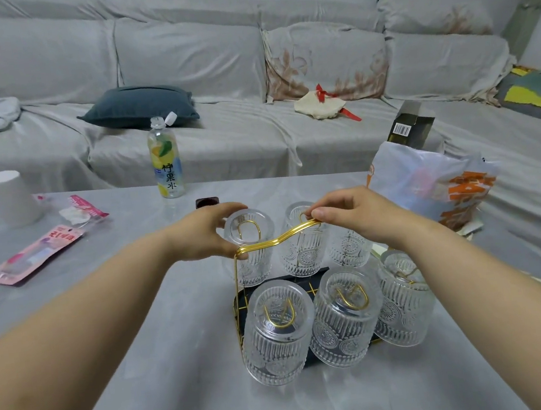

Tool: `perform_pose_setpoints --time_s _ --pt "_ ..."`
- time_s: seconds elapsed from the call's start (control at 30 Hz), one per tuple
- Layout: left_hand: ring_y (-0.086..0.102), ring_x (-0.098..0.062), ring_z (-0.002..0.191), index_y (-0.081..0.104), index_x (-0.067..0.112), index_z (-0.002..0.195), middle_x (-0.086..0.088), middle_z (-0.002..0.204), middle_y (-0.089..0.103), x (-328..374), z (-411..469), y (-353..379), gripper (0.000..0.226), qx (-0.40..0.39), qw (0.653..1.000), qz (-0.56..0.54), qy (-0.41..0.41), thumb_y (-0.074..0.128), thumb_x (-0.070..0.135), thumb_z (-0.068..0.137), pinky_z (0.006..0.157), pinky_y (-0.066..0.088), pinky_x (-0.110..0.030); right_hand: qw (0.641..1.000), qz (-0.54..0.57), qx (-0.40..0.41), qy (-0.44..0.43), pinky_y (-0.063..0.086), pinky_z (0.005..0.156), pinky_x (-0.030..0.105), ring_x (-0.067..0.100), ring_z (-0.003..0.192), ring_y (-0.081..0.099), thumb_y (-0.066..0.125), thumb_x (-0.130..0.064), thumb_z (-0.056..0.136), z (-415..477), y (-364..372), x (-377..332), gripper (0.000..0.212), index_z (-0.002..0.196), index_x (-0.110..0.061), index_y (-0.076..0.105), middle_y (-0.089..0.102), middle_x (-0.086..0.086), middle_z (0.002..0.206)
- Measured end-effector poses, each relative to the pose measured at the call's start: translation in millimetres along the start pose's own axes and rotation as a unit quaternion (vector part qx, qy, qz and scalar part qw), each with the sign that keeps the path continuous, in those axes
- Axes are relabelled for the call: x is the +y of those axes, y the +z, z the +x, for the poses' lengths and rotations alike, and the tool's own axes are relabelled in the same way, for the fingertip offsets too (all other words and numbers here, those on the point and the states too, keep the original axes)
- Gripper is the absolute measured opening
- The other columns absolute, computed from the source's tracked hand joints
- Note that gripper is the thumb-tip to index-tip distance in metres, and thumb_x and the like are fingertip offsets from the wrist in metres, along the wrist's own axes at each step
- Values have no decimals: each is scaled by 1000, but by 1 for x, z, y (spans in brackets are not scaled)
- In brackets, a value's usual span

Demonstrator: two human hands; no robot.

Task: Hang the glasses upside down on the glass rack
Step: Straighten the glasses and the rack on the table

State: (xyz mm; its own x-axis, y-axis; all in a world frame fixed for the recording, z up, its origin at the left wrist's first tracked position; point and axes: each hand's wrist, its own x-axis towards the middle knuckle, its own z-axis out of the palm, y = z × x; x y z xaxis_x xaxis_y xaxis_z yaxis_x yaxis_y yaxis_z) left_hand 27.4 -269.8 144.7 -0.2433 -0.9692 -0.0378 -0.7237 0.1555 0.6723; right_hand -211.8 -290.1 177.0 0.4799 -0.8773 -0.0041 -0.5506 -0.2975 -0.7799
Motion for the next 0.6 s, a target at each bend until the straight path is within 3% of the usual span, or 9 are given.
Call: perform_pose_setpoints --time_s 0.17,0.6 --pt "44 -14 109 35 15 130 -8 132 48 -2 0 -3 71 -2 996 -80 -26 71 6 69 94 36 -26 1000 9 4 -12 41 101 47 21 103 60 61 -33 77 0 1 2 7 74 -31 67 70 6 100" --pt "40 -11 114 25 19 134 -7 139 40 0 -6 -10 82 -20 993 -112 -44 71 4 68 96 31 -25 999 25 3 -28 42 100 38 18 102 60 60 -27 79 1 1 4 6 79 -30 65 69 4 99"
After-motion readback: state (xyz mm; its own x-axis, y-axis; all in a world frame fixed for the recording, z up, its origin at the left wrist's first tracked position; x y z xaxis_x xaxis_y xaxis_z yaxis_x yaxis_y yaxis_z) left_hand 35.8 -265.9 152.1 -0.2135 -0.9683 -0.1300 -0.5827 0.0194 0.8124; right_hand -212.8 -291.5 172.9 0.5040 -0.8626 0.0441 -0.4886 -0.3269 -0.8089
